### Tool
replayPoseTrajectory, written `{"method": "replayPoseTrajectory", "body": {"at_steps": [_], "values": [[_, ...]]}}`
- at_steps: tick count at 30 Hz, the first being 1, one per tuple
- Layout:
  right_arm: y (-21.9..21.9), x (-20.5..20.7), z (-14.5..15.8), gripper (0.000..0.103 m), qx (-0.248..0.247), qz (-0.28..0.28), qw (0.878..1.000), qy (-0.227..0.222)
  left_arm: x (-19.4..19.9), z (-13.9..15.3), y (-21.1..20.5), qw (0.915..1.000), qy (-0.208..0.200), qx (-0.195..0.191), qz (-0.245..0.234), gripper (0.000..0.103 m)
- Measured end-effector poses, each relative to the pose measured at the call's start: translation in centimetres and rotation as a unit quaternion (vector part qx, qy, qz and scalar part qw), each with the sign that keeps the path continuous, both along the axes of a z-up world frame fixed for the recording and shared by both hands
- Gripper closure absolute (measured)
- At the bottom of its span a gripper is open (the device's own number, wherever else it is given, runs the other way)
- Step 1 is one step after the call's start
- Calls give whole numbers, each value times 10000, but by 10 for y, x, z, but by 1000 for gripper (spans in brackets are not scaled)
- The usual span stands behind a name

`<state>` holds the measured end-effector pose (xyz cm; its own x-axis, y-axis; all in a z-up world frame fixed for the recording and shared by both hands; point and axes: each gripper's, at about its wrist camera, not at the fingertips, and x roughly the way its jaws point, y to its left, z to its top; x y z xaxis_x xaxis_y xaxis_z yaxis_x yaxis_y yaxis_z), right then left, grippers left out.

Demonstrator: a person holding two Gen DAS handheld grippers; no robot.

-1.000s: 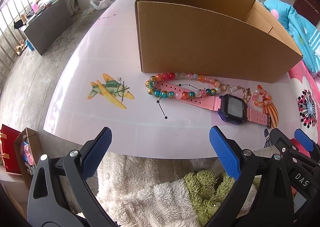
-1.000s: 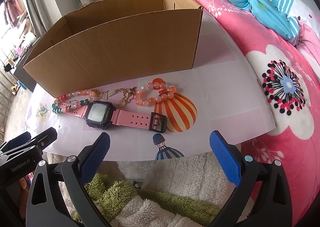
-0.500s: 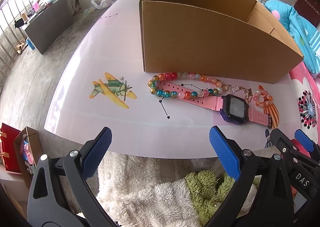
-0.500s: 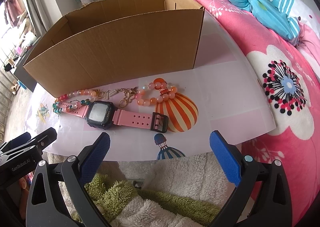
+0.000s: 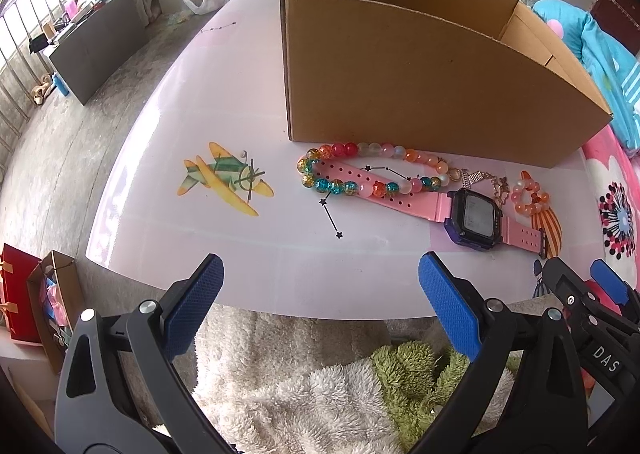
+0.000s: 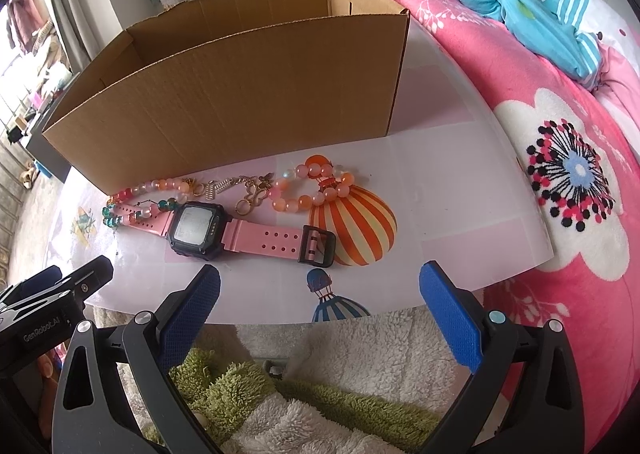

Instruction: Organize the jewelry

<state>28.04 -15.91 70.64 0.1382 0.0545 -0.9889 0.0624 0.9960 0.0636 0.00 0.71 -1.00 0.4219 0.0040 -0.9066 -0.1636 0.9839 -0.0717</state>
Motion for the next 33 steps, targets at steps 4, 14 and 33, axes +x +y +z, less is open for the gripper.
{"method": "replayPoseTrajectory", "body": {"at_steps": [4,14,33], "values": [[-2,3,-7,6,11,-39,9999,121,2,-5,4,10000,82,-11,38,8],[5,-1,-26,6,-24,21,9991,433,15,-23,14,9990,448,32,-1,9],[15,-12,-46,6,-133,487,9982,315,22,-25,7,9977,588,309,-164,7]]}}
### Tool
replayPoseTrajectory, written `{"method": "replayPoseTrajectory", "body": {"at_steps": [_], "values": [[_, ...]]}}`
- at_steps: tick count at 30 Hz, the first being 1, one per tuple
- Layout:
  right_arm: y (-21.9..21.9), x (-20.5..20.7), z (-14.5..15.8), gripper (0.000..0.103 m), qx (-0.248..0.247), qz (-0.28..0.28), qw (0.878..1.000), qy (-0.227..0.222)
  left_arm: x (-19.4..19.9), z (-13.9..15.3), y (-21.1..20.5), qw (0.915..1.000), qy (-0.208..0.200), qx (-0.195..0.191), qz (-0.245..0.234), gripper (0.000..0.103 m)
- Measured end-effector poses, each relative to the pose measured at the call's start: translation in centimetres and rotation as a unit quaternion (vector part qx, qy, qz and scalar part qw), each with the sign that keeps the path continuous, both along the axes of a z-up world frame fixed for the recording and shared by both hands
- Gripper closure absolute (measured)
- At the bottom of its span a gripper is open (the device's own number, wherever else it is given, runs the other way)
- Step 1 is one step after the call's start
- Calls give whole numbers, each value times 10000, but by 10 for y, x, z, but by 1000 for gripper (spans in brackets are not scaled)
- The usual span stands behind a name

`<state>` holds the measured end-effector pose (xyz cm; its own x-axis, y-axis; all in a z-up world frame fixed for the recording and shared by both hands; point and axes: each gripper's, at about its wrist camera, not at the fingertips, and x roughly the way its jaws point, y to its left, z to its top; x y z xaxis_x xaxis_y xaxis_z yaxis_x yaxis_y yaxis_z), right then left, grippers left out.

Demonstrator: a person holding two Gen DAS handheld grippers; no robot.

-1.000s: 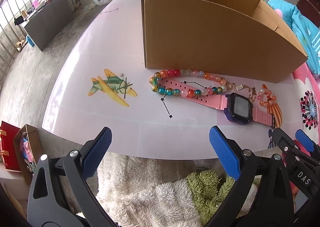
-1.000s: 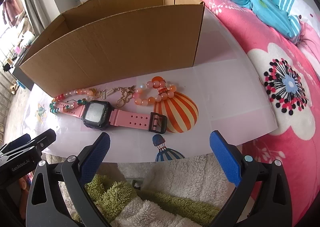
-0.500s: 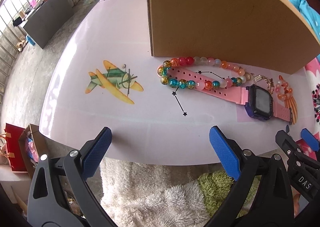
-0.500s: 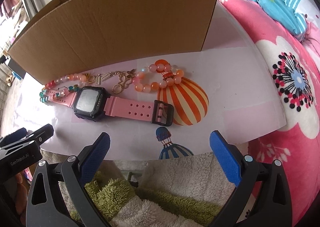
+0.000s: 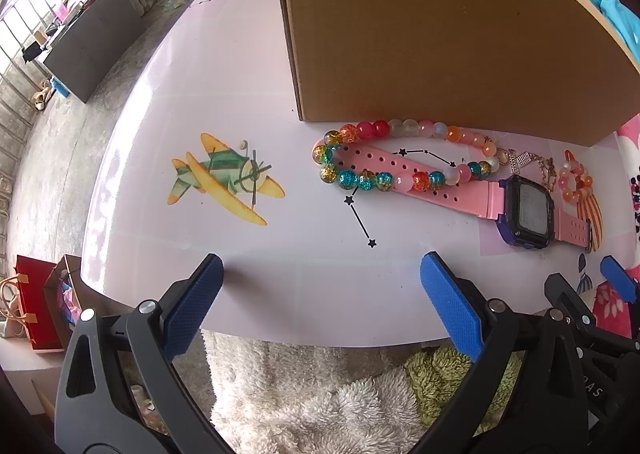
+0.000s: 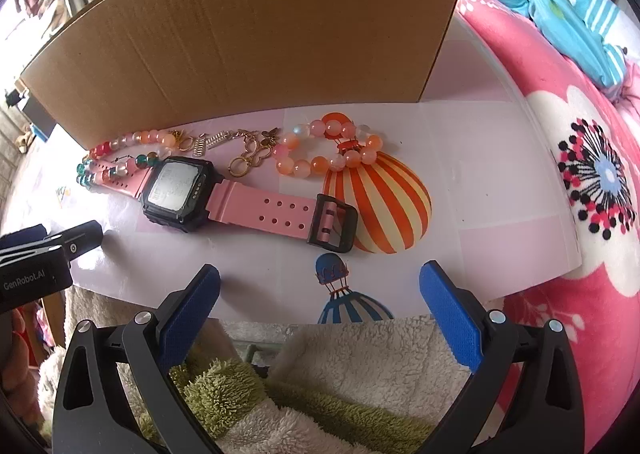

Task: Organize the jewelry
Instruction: 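Move the right tool down over the pink-strap watch, fingers around its face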

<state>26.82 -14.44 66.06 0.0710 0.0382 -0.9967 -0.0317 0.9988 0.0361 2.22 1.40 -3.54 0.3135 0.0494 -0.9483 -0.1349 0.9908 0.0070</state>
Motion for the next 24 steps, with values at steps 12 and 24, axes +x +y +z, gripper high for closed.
{"method": "replayPoseTrajectory", "body": {"at_steps": [12,24], "values": [[-12,-3,7,6,394,340,9985,-161,1,-2,1,9993,-243,41,-297,7],[15,7,34,18,1069,1413,9800,-903,-5,20,6,9913,-1173,184,-574,32]]}}
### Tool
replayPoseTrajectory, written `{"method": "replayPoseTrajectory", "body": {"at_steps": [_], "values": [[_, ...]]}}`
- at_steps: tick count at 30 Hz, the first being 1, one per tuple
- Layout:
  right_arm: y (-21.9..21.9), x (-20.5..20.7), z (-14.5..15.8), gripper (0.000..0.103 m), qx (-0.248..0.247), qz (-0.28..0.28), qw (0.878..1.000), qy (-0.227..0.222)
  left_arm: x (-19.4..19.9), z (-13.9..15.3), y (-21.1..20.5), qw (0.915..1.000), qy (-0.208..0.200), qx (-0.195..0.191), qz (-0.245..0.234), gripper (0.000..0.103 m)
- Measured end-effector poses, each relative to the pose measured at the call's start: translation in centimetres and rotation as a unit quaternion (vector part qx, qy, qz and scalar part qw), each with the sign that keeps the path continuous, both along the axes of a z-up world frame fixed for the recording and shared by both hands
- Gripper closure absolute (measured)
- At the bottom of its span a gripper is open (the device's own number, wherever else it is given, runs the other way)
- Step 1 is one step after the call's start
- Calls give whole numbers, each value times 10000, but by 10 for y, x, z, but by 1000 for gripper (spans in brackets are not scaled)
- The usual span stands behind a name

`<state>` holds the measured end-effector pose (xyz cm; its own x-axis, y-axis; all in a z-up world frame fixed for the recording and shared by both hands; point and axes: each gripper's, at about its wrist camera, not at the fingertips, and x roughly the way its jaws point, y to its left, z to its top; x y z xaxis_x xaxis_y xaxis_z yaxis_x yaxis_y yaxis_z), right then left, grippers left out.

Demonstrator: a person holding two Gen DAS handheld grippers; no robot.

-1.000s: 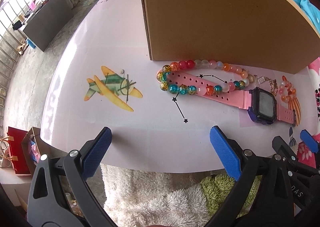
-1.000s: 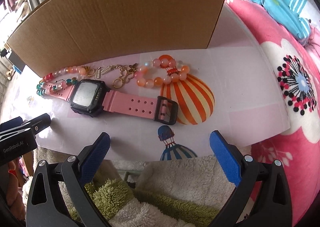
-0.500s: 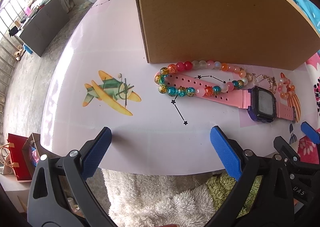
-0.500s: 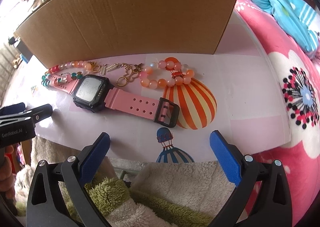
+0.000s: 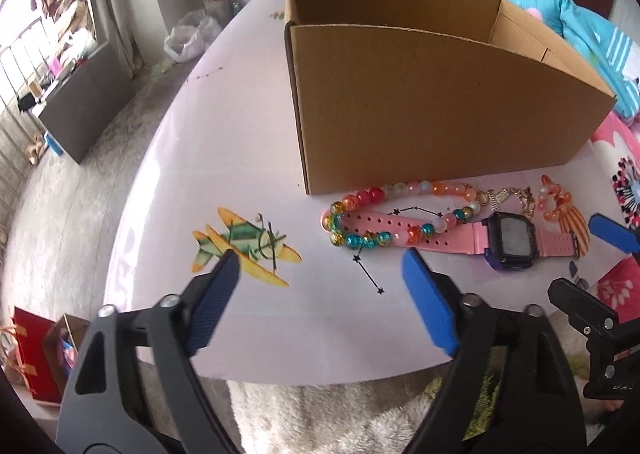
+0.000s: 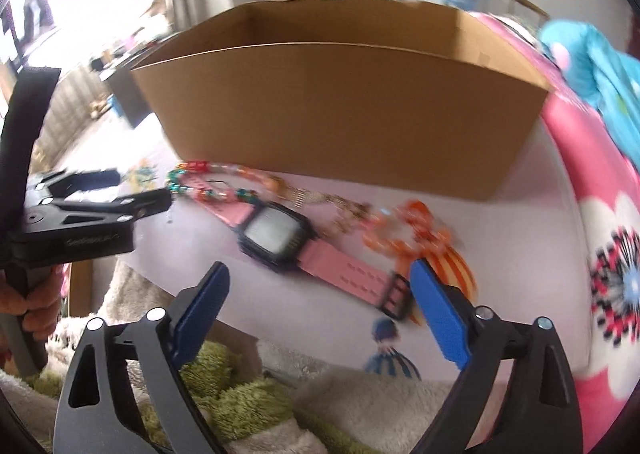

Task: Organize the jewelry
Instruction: 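Move the right tool down over the pink-strap watch, fingers around its face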

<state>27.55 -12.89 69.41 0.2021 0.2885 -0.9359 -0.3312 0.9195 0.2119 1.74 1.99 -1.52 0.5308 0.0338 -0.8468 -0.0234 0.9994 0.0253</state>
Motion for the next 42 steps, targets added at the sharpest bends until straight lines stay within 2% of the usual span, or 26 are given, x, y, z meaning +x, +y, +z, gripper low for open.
{"method": "replayPoseTrajectory", "body": {"at_steps": [3,7,14,16,23,28,35,42], "values": [[15,1,-2,25,14,311,9995,-67,6,-3,-2,9998,57,-7,-175,42],[29,7,-3,33,16,724,9973,-152,13,-6,-1,9988,109,-24,-466,43],[46,12,-10,45,-278,1250,9917,-141,21,-10,-2,9977,204,131,-628,43],[47,10,-11,53,-241,1353,9905,-68,20,-10,-3,9977,181,173,-631,43],[52,1,-6,53,-289,1638,9860,-138,28,-11,-2,9979,166,155,-599,42],[54,-15,0,53,-397,2039,9778,-274,26,-10,0,9983,195,65,-542,42],[44,-23,7,54,-331,2290,9725,-287,28,-7,8,9988,76,-66,-471,41],[44,-33,11,60,-274,2657,9630,-365,32,-5,10,9994,-76,-13,-342,39]]}}
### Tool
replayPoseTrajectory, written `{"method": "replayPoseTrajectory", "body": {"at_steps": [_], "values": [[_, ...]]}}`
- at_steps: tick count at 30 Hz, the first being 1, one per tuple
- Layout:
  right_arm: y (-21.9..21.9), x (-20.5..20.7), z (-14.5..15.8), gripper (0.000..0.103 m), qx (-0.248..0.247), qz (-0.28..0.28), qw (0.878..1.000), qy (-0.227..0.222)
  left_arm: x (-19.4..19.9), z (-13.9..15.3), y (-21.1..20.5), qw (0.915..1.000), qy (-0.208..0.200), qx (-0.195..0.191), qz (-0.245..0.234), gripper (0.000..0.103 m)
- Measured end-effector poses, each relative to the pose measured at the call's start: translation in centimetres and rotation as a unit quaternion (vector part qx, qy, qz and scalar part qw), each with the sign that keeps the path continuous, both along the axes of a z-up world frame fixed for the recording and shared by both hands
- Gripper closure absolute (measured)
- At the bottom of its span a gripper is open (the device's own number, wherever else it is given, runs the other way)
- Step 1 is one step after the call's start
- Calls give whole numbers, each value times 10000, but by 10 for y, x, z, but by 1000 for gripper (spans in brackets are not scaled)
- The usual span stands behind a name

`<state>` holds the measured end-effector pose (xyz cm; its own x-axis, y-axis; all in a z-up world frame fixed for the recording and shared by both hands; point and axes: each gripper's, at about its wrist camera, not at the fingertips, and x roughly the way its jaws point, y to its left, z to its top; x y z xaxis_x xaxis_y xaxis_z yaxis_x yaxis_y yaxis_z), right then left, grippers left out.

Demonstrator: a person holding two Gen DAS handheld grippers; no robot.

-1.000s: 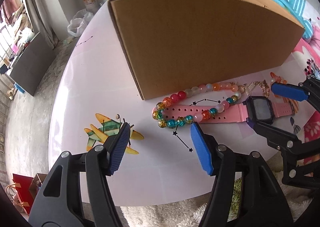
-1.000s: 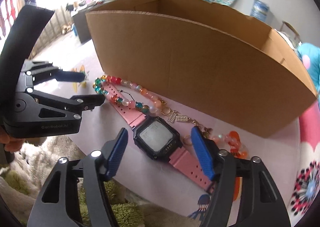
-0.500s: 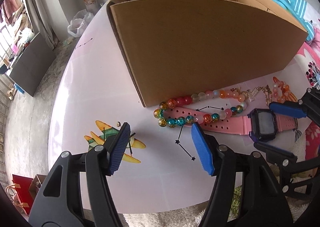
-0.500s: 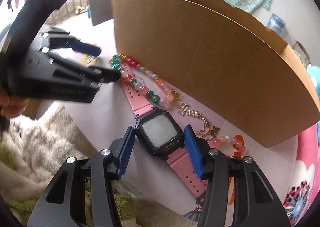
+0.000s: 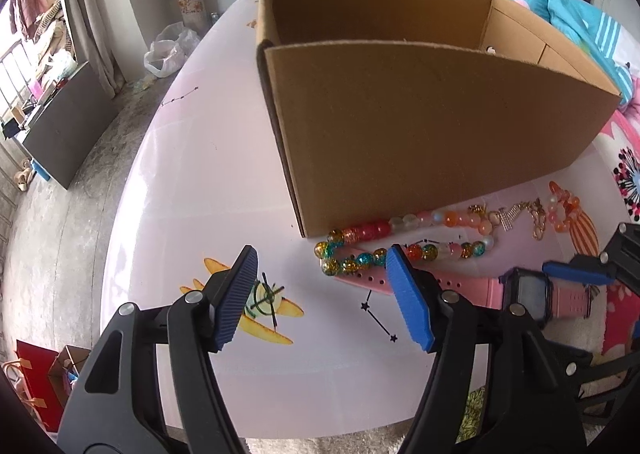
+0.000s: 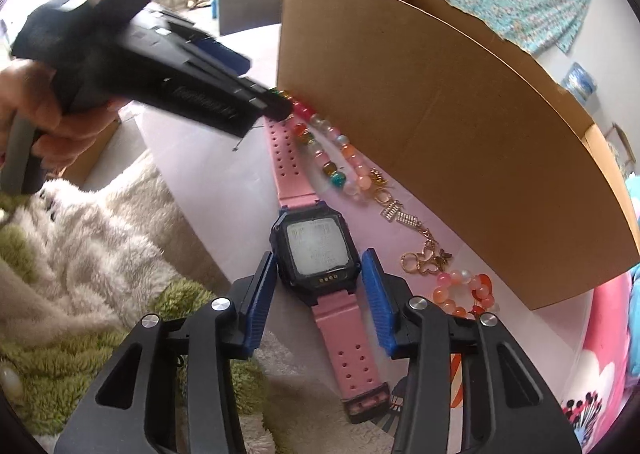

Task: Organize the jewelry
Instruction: 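Move the right tool down over the pink-strap watch, fingers around its face, then close the left tool on the watch strap while the right tool holds the watch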

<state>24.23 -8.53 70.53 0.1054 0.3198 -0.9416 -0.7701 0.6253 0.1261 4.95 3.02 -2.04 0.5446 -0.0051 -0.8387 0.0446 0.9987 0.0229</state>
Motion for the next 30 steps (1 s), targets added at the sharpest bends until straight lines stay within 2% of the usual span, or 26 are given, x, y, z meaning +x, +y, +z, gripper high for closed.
{"method": "replayPoseTrajectory", "body": {"at_steps": [7,11,14,17,20,23,26,30], "values": [[-4,-9,3,60,69,145,9999,-47,-1,1,1,9994,-214,112,234,38],[-6,-3,1,60,128,33,9999,39,-5,1,13,9986,-284,-25,449,38],[-11,0,-2,59,120,-20,9999,83,-15,10,15,9982,-464,-118,355,38],[-13,2,-5,58,122,-60,9998,160,-26,17,8,9984,-541,-110,95,38],[-16,6,-9,58,153,-193,9987,449,-38,20,-4,9983,-518,-118,-251,38],[-22,15,-12,64,218,-417,9961,747,-49,18,-20,9965,-464,-94,-687,39],[-30,32,-15,64,373,-716,9887,1264,-60,15,-36,9922,-439,79,-1165,42],[-44,58,-25,64,631,-1007,9701,2114,-71,8,-56,9807,-489,387,-1851,43]]}}
